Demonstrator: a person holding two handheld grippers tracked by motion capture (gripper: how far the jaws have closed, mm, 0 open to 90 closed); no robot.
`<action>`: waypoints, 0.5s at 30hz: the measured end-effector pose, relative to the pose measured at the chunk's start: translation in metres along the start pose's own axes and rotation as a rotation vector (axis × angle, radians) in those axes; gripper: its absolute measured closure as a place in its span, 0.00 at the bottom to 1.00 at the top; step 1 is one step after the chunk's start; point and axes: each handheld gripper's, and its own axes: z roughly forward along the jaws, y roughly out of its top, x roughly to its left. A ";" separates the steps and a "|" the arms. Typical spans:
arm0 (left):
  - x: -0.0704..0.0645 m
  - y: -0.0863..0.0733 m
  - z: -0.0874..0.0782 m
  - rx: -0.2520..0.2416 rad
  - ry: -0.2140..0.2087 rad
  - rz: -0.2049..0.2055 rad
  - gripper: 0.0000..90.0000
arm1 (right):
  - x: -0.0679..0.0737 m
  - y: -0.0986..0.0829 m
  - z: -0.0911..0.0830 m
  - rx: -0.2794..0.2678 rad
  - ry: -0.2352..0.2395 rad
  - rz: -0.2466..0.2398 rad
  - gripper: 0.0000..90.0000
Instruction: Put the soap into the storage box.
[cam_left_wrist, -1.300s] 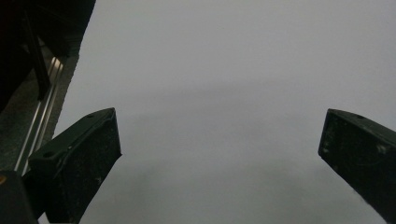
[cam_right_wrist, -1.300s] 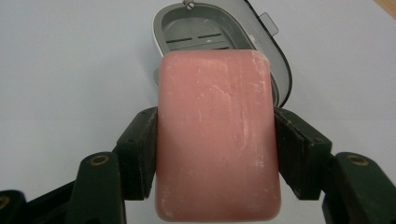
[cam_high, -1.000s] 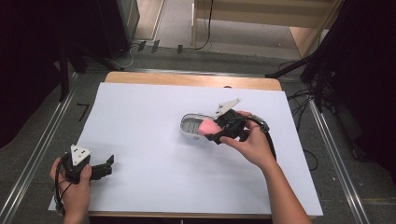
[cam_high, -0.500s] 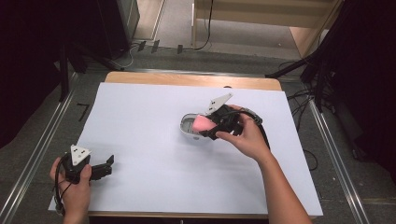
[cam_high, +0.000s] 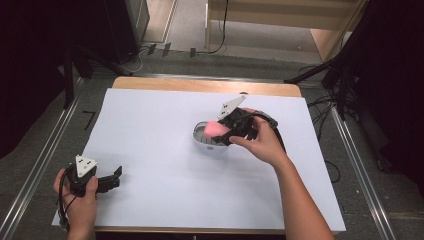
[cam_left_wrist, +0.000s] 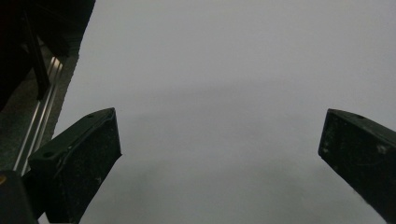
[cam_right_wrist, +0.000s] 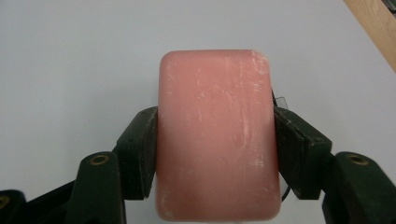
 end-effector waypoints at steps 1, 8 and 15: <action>0.000 0.000 0.000 0.001 0.000 0.000 0.00 | -0.001 0.000 0.001 -0.002 0.002 -0.001 0.43; 0.000 0.000 0.000 0.000 -0.002 0.000 0.00 | -0.007 0.001 0.008 0.008 0.009 -0.018 0.43; 0.000 0.000 0.000 0.001 -0.004 -0.001 0.00 | -0.010 0.001 0.019 0.020 0.038 -0.027 0.43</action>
